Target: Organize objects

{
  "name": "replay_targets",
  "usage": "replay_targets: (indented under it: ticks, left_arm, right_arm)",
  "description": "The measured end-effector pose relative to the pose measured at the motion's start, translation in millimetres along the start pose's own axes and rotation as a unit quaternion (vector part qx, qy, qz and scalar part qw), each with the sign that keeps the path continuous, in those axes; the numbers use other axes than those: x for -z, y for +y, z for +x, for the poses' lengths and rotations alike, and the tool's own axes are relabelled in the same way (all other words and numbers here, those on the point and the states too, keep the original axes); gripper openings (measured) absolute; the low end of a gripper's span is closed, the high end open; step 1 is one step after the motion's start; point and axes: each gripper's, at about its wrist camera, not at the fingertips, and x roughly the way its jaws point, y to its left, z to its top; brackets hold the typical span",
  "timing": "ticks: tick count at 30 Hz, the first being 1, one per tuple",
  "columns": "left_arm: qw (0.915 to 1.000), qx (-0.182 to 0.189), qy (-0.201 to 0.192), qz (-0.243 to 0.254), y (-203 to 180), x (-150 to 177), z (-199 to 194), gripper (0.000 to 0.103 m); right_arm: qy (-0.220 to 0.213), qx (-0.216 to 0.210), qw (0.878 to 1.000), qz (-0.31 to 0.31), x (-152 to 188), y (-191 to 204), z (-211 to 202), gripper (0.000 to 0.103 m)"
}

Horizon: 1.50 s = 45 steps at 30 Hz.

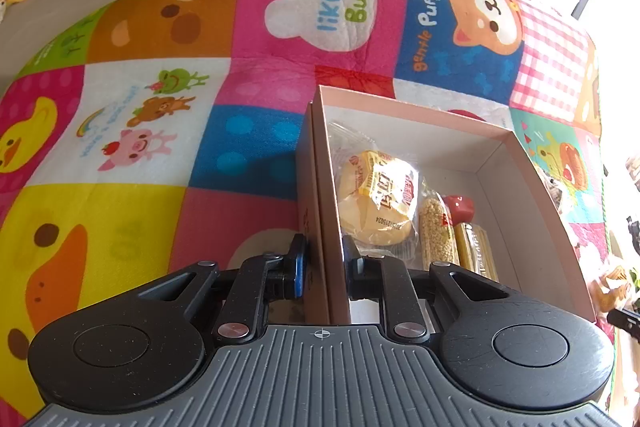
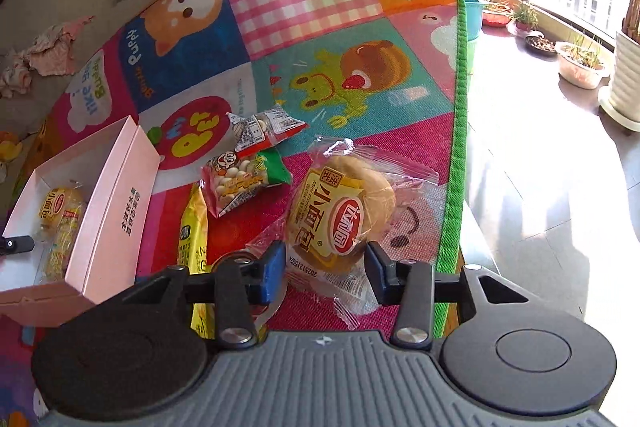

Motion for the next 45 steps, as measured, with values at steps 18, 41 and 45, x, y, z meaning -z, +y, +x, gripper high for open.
replay_targets:
  ticks: [18, 41, 45]
  left_arm:
    - [1.0000, -0.003, 0.002, 0.001, 0.6, -0.3, 0.3, 0.020]
    - [1.0000, -0.007, 0.003, 0.006, -1.9, 1.3, -0.7, 0.020]
    - [1.0000, -0.006, 0.003, 0.005, -2.3, 0.5, -0.7, 0.020]
  right_arm:
    - [0.007, 0.003, 0.995, -0.102, 55.7, 60.3, -13.0, 0.032]
    - [-0.038, 0.001, 0.999, 0.027, -43.8, 14.8, 47.5, 0.071]
    - [-0.041, 0.043, 0.998, -0.032, -38.7, 34.1, 59.2, 0.069]
